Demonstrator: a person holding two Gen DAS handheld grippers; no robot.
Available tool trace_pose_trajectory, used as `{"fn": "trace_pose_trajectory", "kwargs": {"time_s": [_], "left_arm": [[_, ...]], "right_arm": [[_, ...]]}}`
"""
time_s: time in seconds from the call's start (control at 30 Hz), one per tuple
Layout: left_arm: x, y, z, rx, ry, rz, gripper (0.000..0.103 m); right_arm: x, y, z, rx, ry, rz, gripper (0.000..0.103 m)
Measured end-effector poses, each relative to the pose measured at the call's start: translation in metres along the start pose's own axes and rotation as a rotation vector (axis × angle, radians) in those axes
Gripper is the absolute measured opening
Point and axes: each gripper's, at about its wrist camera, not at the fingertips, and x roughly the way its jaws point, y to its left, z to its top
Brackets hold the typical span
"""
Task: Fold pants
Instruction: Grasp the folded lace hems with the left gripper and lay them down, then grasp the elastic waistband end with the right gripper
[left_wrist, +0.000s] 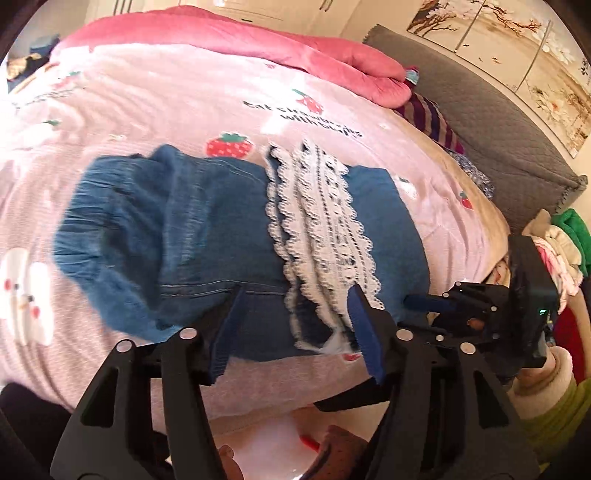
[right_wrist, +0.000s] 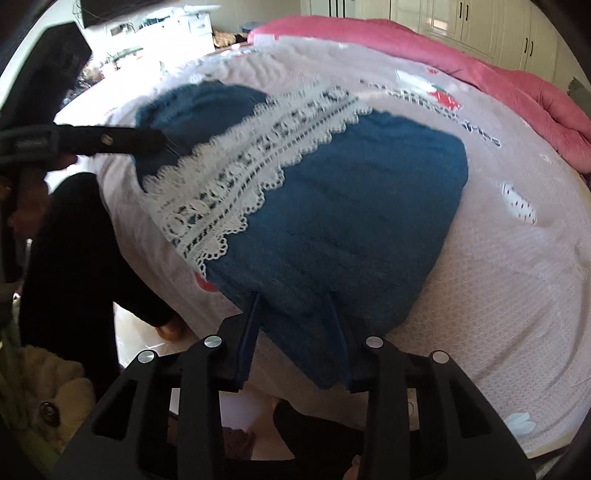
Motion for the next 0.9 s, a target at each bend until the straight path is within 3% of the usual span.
{"fn": "trace_pose_trajectory", "kwargs": {"time_s": [0.13,0.37,0.43,0.63,0.9], "left_arm": [[-0.010,0.001,-0.003,0.012,-0.025,0.052,0.060],[-0.035,0.006,-0.006,0.003,-0.084,0.090,0.076],[-0.042,0.007,-0.006,-0.002,-0.098,0.104,0.081],[-0.058,0.014,-0.010,-0.020,-0.140,0.152,0.093],[-0.066,0.032,-0.015,-0.065,-0.148,0.194,0.093]], "right_arm": [[-0.006,0.003,0.001,0.012,0.001,0.001,0.036],[-0.051,0.015,0.013,0.032,-0.122,0.102,0.046],[-0.061,0.018,0.019,0.031,-0.152,0.108,0.056],[-0.085,0.024,0.044,0.009,-0.228,0.114,0.073],[-0.089,0.027,0.092,-0.019,-0.265,0.107,0.085]]}}
